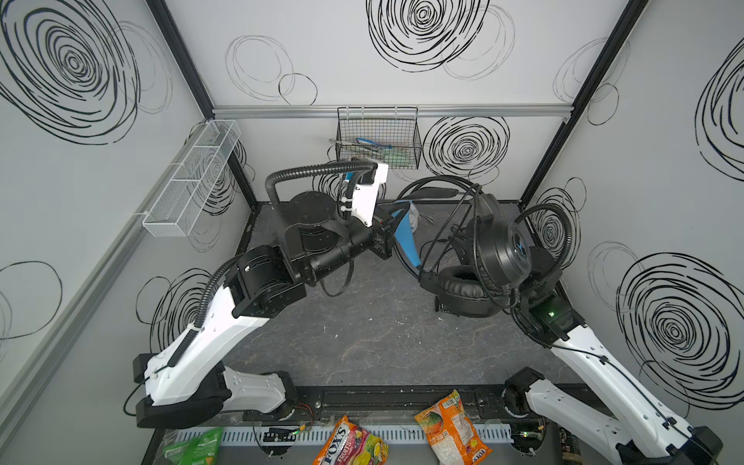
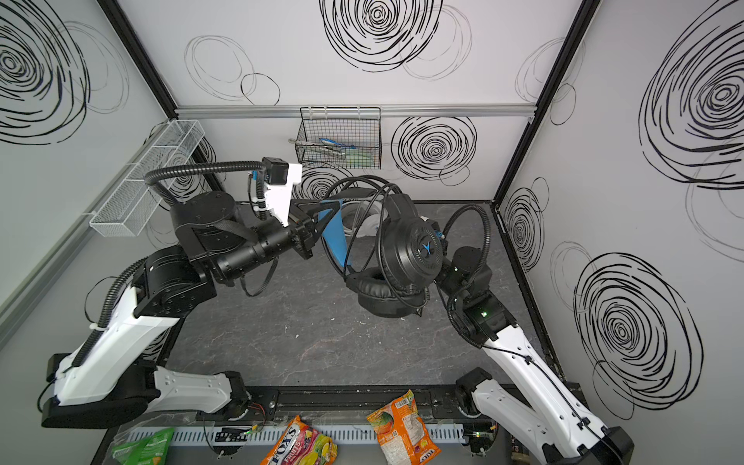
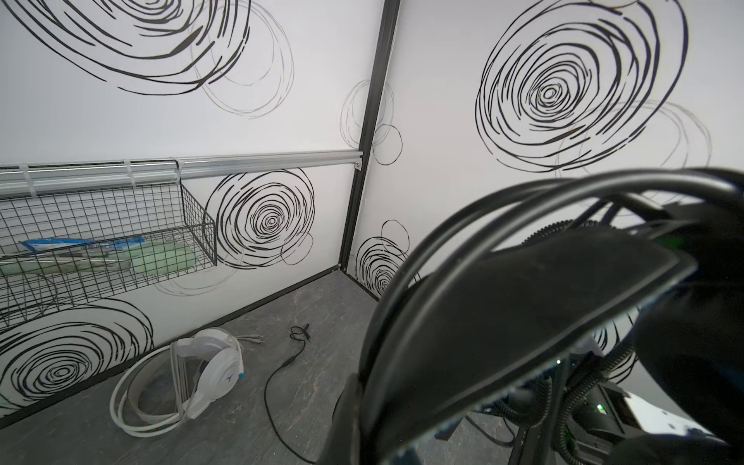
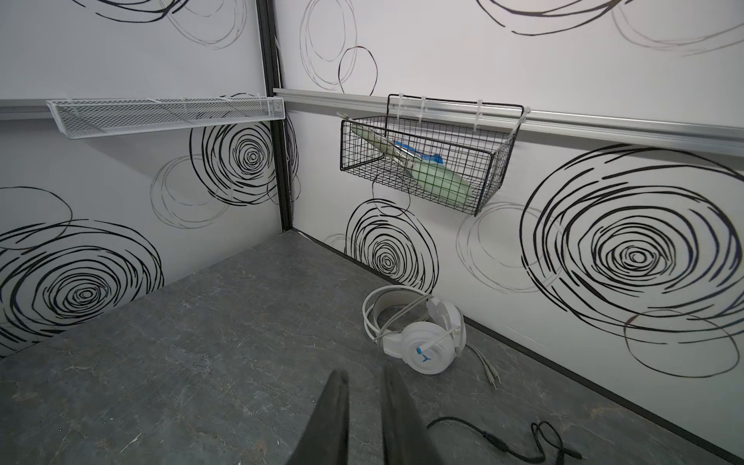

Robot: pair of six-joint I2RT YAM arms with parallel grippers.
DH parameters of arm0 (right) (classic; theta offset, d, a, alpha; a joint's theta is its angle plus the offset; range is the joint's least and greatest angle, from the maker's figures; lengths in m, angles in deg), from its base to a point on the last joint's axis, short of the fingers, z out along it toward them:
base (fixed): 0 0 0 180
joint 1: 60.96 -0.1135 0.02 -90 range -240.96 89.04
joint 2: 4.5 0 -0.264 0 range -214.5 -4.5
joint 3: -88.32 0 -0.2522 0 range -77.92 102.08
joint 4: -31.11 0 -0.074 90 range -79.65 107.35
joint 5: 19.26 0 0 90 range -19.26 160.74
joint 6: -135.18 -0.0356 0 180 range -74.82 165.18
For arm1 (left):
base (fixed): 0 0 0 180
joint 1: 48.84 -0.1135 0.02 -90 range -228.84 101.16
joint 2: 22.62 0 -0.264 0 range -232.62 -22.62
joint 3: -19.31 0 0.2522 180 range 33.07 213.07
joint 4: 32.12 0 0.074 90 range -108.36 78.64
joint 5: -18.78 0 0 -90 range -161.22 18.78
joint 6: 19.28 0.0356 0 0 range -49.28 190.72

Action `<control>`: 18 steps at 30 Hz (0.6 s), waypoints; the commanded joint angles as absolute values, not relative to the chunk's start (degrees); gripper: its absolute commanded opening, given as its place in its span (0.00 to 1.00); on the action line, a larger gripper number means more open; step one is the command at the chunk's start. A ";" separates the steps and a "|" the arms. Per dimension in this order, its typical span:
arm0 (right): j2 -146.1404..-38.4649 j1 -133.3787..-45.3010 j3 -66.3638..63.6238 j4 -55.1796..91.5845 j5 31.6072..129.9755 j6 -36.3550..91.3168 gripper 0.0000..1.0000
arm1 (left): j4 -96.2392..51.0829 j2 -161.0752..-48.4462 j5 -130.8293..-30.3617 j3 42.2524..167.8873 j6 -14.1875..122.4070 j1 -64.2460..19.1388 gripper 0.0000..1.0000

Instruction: Wrap the headphones

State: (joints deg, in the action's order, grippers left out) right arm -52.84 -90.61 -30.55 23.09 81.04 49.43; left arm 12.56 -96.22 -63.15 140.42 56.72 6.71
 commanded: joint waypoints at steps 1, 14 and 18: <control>-51.77 -90.48 -31.60 26.46 84.59 46.80 0.21 | -0.64 -95.70 -65.79 141.00 51.49 5.93 0.00; -52.46 -93.93 -35.18 29.70 93.25 42.56 0.19 | -5.09 -96.38 -66.37 140.82 48.49 3.50 0.00; -52.80 -95.16 -35.68 29.12 93.43 42.11 0.15 | -6.24 -95.80 -65.43 140.06 47.55 2.27 0.00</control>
State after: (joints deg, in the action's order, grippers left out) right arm -52.99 -94.32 -34.98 27.26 91.82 43.62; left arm 3.31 -96.68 -65.81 140.16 51.21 3.36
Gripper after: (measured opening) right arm 0.159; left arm 0.086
